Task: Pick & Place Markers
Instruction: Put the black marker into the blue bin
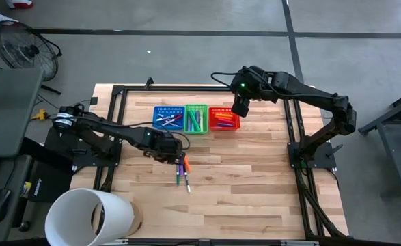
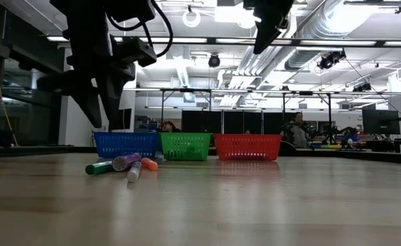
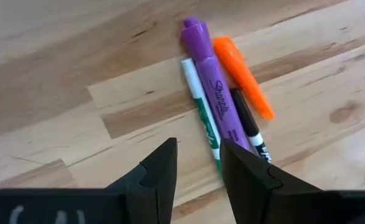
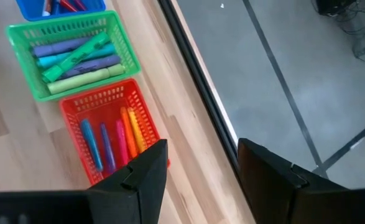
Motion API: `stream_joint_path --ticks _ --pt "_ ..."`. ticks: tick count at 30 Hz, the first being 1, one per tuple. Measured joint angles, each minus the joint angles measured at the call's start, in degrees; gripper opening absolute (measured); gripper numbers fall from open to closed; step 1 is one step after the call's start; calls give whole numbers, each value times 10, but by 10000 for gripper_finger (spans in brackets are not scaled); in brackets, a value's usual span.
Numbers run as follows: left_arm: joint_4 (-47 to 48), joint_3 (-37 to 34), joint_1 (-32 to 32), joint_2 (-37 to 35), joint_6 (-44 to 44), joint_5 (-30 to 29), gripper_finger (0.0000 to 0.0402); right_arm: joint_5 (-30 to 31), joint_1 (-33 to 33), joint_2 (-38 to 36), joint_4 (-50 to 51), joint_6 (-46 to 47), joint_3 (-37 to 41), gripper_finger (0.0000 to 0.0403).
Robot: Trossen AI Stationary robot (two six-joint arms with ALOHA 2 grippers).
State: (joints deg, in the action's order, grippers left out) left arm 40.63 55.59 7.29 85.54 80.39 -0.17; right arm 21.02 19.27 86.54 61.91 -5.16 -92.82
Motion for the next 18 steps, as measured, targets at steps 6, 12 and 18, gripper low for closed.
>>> stream_joint_path --ticks 6,12,18 --pt "2 0 3 7 16 -2 120 -4 0 0 0 1 0 183" --pt "10 0 23 6 38 -3 120 -5 0 0 0 0 0 183" --pt "20 -1 26 24 68 -23 120 -4 0 0 -2 0 0 183"
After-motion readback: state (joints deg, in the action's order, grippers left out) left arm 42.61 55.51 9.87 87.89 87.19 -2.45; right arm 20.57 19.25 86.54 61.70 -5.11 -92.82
